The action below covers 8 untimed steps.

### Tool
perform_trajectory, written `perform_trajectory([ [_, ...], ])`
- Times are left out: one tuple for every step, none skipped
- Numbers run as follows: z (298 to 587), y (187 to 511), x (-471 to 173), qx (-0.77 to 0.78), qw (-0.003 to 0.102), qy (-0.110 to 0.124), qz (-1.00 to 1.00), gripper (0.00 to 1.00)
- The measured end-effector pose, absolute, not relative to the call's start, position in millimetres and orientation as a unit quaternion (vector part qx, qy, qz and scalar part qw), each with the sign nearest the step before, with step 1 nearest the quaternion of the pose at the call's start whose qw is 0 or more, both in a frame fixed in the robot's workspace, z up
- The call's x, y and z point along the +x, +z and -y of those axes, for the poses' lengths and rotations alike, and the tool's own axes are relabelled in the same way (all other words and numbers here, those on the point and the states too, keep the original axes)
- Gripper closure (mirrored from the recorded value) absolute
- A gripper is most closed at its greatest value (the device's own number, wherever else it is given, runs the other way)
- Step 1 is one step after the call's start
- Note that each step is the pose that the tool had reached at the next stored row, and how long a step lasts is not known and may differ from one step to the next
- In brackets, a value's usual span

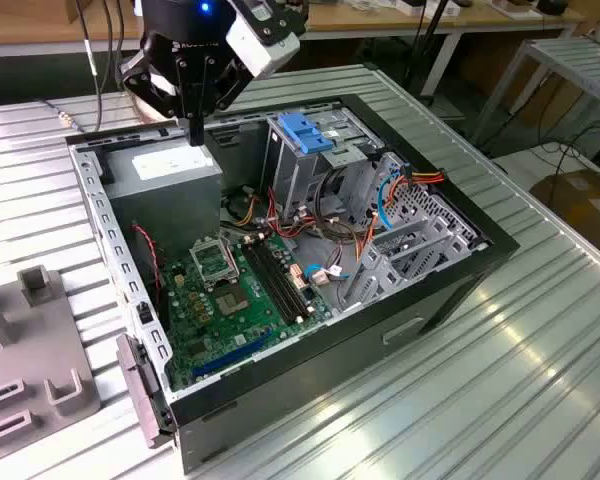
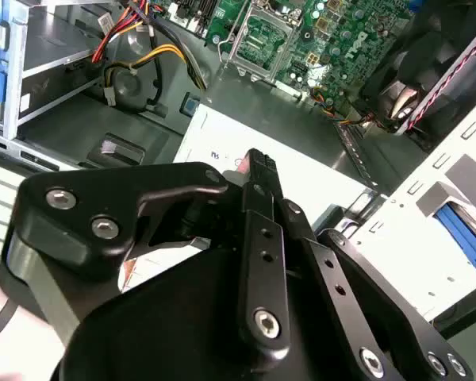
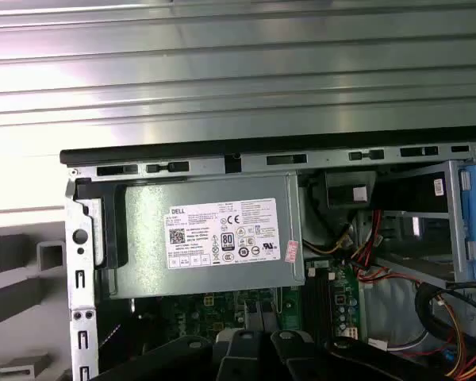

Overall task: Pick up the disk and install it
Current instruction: 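Reach for the disk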

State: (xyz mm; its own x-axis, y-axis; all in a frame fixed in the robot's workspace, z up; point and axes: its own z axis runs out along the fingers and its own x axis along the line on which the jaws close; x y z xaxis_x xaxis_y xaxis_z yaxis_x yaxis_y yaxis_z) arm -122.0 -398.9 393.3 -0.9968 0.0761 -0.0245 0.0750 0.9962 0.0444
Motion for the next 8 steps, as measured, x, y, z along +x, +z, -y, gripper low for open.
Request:
perform_trajectory([
  [398.9, 393.3, -123.3, 0.038, 0.013, 0.022, -0.999, 0.90],
  [398.9, 393.3, -126.0, 0.038, 0.013, 0.022, -0.999, 0.90],
  [398.9, 393.3, -127.6, 0.038, 0.013, 0.022, -0.999, 0.90],
  [398.9, 393.3, -128.3, 0.038, 0.013, 0.022, -0.999, 0.90],
  [398.9, 393.3, -129.1, 0.038, 0.013, 0.022, -0.999, 0.90],
  [398.9, 393.3, -130.3, 0.038, 0.013, 0.022, -0.999, 0.90],
  [398.9, 393.3, -131.3, 0.038, 0.013, 0.022, -0.999, 0.90],
  [398.9, 393.3, -131.9, 0.038, 0.013, 0.022, -0.999, 0.90],
])
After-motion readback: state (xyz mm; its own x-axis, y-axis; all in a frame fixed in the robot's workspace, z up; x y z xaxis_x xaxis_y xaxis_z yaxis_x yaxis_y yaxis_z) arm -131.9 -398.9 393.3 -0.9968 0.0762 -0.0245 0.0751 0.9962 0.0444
